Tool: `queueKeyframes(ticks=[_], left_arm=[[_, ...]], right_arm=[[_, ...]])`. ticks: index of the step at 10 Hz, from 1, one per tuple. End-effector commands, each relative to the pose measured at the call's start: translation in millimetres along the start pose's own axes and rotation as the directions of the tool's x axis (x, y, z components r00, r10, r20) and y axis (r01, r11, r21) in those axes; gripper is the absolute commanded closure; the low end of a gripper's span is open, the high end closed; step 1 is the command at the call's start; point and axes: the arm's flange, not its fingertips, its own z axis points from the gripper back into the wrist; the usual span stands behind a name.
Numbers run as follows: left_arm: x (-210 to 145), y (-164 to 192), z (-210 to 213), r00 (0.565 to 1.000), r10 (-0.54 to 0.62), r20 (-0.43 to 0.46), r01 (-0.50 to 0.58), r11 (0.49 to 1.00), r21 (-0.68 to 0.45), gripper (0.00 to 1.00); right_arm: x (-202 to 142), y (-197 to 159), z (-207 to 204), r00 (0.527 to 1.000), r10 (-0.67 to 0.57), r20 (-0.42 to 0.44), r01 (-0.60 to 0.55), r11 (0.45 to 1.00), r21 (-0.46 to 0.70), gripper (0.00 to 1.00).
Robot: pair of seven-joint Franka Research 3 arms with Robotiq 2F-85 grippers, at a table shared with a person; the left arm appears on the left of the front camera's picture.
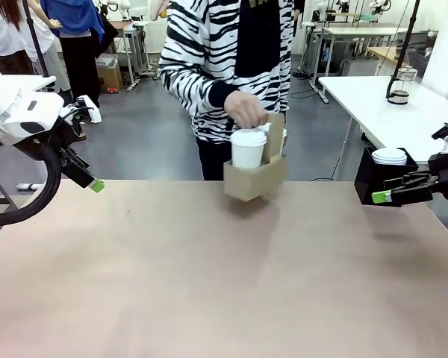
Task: Pour a drink into a cup and package it in a carrier.
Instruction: Insert the held 600 ml Paper Cup into the Cup Carrier.
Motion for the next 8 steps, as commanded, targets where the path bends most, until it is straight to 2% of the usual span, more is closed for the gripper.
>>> queueKeyframes(ticks=[1,8], left_arm=[[1.0,0.6,2.0,1.000,0.007,-0.013,-0.007,1.000,0.007,0.00],[1.0,0.6,2.0,1.000,0.007,-0.013,-0.007,1.000,0.007,0.00]], right_arm=[[-0.5,-0.5,1.6,1.000,0.016,0.006,-0.016,1.000,0.007,0.00],[-0.5,-0.5,1.6,1.000,0.016,0.006,-0.016,1.000,0.007,0.00]])
